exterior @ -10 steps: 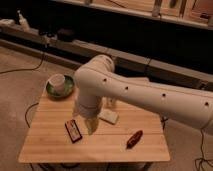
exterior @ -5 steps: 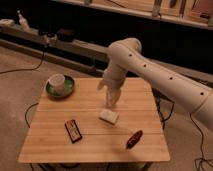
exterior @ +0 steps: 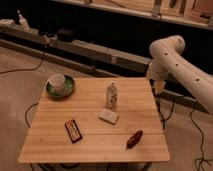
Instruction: Move the arm in a circular motion
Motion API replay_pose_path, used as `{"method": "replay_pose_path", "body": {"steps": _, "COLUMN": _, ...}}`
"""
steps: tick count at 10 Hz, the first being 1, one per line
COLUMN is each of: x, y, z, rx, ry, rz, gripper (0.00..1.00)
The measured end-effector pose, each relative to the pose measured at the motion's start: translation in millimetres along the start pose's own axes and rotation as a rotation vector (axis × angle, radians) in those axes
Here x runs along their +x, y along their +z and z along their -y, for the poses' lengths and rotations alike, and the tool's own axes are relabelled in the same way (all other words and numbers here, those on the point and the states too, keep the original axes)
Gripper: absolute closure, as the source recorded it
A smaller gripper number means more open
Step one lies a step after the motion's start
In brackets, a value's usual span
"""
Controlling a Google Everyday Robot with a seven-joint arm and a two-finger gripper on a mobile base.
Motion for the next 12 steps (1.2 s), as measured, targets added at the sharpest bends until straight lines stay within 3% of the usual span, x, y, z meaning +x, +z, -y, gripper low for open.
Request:
{"method": "replay_pose_path", "body": {"steps": 1, "x": 26.8, "y": 2.2, "z": -11.5, "rx": 0.0, "ry": 0.058, "rz": -0.067, "gripper": 0.35}}
{"method": "replay_pose_path", "body": {"steps": 2, "x": 36.8, "y": 3.0, "z": -22.4, "rx": -0.001, "ry": 0.093, "rz": -0.107, "gripper": 0.35}}
{"method": "replay_pose_path", "body": {"steps": 3, "x": 36.0, "y": 0.6, "z": -39.0, "rx": 0.002, "ry": 0.127, "rz": -0.136, "gripper": 0.35}}
{"method": "replay_pose_path", "body": {"steps": 4, "x": 26.4, "y": -1.4, "z": -50.7, "rx": 0.002, "ry": 0.14, "rz": -0.139, "gripper": 0.35}}
{"method": "replay_pose_path", "body": {"steps": 5, "x": -1.7, "y": -8.1, "z": -68.2, "rx": 0.003, "ry": 0.141, "rz": -0.126, "gripper": 0.35}}
{"method": "replay_pose_path", "body": {"steps": 7, "x": -97.9, "y": -32.6, "z": -115.1, "rx": -0.015, "ry": 0.089, "rz": -0.05, "gripper": 0.35}}
{"method": "replay_pose_path", "body": {"steps": 9, "x": -197.9, "y": -62.5, "z": -171.8, "rx": -0.072, "ry": 0.013, "rz": 0.048, "gripper": 0.35}}
{"method": "replay_pose_path", "body": {"steps": 12, "x": -297.6, "y": -100.3, "z": -230.3, "rx": -0.147, "ry": -0.078, "rz": 0.151, "gripper": 0.35}}
